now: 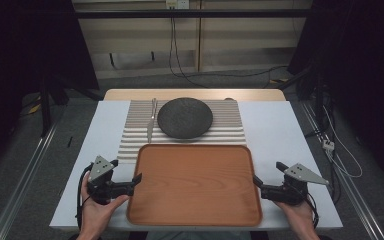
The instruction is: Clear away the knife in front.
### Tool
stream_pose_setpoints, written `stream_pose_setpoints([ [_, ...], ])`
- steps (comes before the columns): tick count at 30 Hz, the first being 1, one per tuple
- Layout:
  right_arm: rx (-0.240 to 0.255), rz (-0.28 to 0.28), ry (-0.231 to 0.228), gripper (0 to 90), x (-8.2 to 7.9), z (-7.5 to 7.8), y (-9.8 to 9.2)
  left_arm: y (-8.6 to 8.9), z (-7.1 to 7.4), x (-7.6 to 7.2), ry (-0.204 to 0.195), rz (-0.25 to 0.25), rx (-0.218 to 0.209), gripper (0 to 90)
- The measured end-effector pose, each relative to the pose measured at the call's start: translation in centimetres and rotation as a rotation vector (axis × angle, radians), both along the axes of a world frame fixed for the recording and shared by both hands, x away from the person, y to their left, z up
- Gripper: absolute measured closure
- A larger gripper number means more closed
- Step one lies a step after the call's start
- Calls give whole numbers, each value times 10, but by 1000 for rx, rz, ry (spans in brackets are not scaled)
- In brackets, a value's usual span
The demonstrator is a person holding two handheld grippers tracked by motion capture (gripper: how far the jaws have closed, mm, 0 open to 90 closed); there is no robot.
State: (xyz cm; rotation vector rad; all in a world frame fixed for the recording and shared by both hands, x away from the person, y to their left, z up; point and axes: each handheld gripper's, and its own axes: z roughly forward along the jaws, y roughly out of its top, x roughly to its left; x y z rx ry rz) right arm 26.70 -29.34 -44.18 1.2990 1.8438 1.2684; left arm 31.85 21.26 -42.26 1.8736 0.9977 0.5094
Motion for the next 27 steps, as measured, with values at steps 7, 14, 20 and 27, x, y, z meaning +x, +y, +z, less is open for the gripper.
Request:
stream_pose_setpoints([
  [7, 3, 25, 14, 22, 1, -1, 4, -3, -1, 5, 26, -3, 13, 66],
  [14, -2, 39, 15, 21, 2, -2, 6, -13, 5, 18, 46, -22, 37, 93],
  [20, 12, 42, 21, 21, 3, -2, 5, -18, 7, 33, 69, -35, 56, 74],
  [27, 11, 52, 35, 21, 10, -5, 8, -16, 17, 57, 62, -21, 41, 70],
])
